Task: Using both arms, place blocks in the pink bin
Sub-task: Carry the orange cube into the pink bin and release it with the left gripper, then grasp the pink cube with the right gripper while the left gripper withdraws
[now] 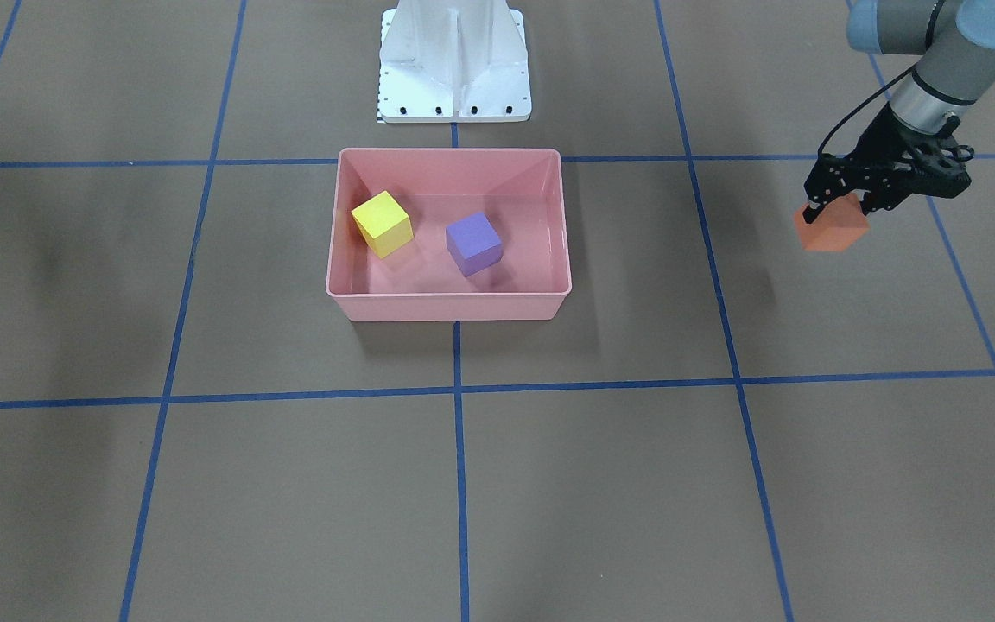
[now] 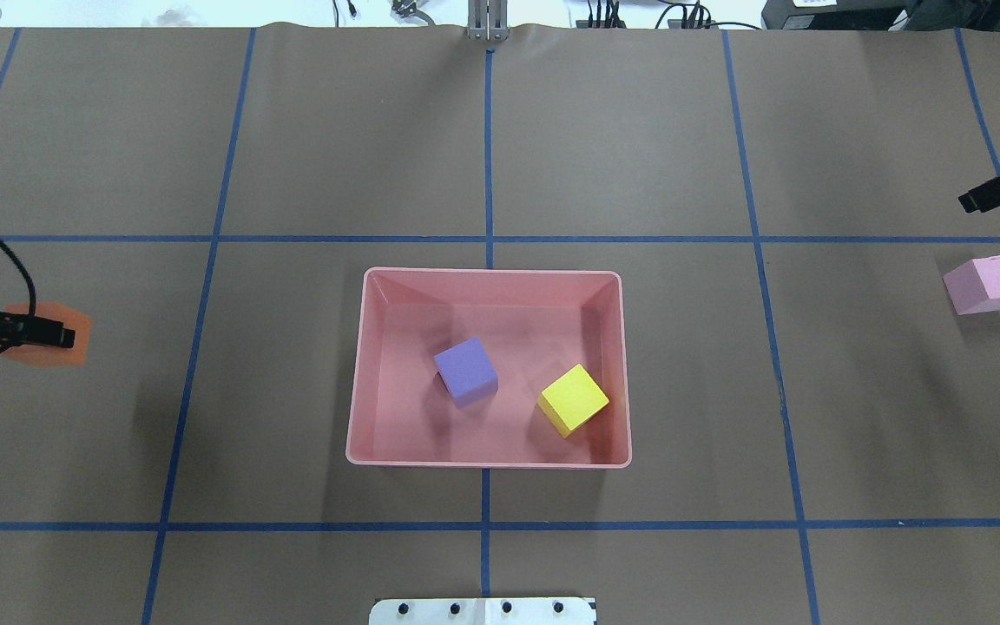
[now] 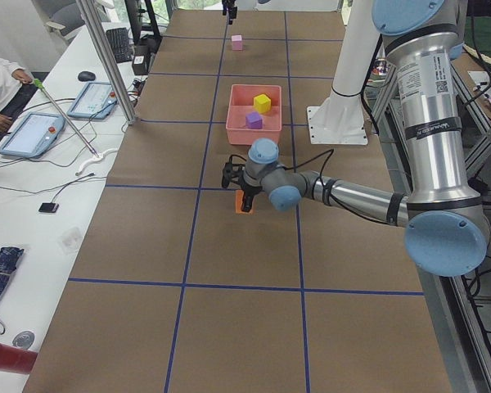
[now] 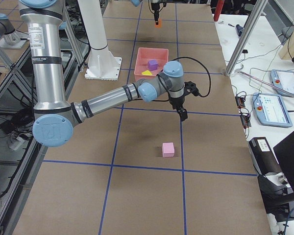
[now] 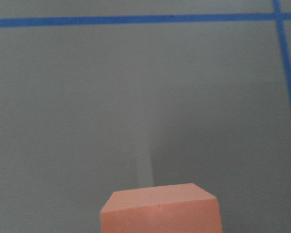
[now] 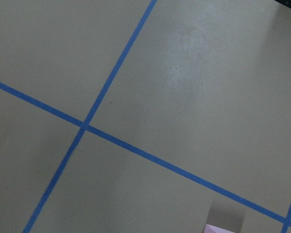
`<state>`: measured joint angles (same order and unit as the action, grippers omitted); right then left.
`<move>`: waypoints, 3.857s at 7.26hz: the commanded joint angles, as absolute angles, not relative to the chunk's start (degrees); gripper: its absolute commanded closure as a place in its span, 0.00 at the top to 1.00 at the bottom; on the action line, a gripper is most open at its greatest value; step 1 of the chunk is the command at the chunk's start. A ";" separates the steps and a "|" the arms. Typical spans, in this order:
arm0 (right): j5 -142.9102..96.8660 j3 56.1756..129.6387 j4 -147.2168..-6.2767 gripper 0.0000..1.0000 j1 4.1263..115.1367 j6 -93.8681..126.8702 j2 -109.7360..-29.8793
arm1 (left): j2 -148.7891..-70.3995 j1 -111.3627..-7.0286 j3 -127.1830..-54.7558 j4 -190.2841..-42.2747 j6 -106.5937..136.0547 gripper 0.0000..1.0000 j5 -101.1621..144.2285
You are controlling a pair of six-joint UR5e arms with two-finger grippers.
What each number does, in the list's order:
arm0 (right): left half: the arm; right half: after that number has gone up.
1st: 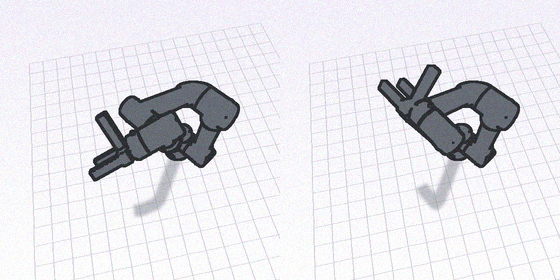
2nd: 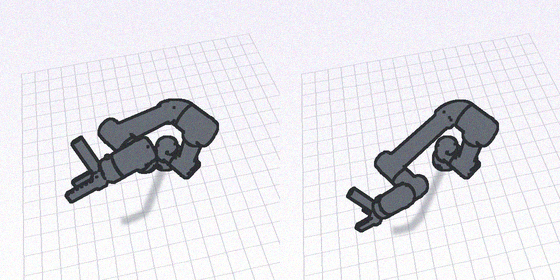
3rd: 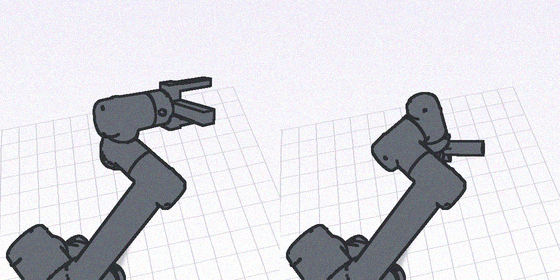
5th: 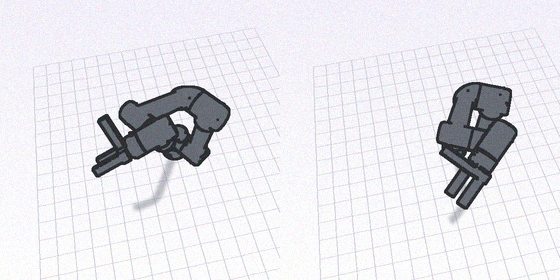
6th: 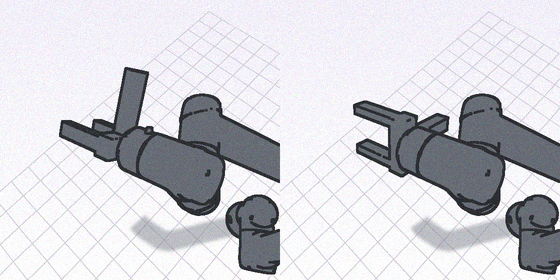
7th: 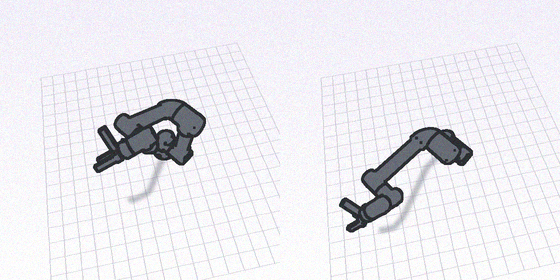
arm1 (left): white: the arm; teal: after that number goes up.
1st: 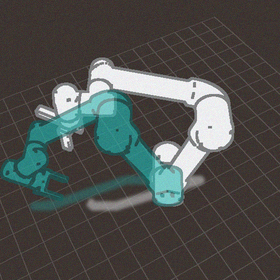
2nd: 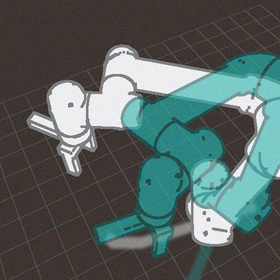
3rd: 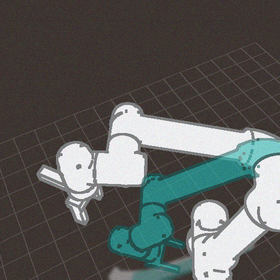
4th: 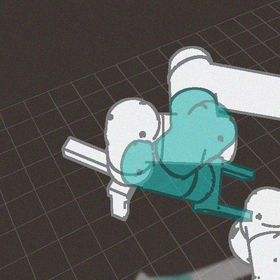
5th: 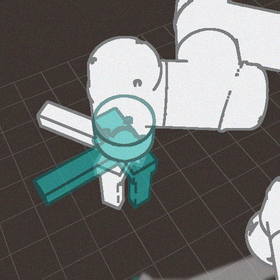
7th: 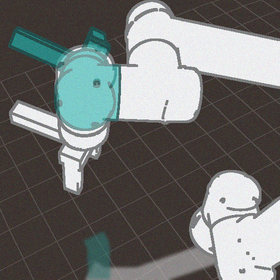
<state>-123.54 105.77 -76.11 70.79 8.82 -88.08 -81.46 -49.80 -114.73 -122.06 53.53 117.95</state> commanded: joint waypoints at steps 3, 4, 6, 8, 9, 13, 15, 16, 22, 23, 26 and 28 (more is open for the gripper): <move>-125.16 94.58 -61.36 0.99 73.21 16.03 -93.16 | -107.07 -44.42 -119.18 -97.17 62.90 0.12 117.34; -125.16 90.22 -55.26 0.99 73.21 16.95 -93.16 | -114.10 -39.60 -118.74 -92.16 66.15 0.12 115.59; -125.07 85.96 -50.10 0.99 73.21 18.02 -92.37 | -127.21 -32.10 -111.67 -86.58 70.38 0.13 107.25; -124.89 85.96 -50.10 1.00 73.13 21.41 -90.63 | -131.04 -29.89 -108.11 -86.83 71.99 0.99 105.31; -124.63 86.13 -49.84 1.00 72.17 25.27 -89.83 | -131.31 -29.36 -108.11 -86.84 72.07 1.00 104.77; -122.27 84.82 -34.93 0.99 68.56 36.11 -96.39 | -131.13 -29.36 -108.11 -86.92 72.07 1.00 104.68; -119.02 84.81 -32.26 0.99 66.11 39.28 -97.29 | -131.13 -29.27 -108.19 -86.92 72.07 1.00 104.68; -117.61 84.47 -31.99 0.99 64.88 39.90 -97.56 | -131.13 -29.27 -108.19 -86.92 72.07 1.00 104.68; -113.90 79.63 -26.02 0.58 60.65 39.73 -97.13 | -130.70 -29.35 -108.19 -86.92 71.98 1.00 104.24; -113.82 79.89 -26.10 0.21 60.21 39.12 -96.51 | -130.61 -29.96 -108.45 -86.92 71.55 1.00 104.15; -115.05 83.65 -26.98 0.07 60.21 39.90 -95.54 | -118.97 -36.71 -115.99 -86.57 51.83 1.00 104.94; -119.61 92.75 -35.08 0.10 60.38 41.12 -95.54 | -108.68 -41.98 -121.27 -87.10 41.82 1.00 105.81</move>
<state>-117.63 86.65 -29.25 60.29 40.19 -95.55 -114.66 -38.42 -118.08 -86.92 49.30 105.17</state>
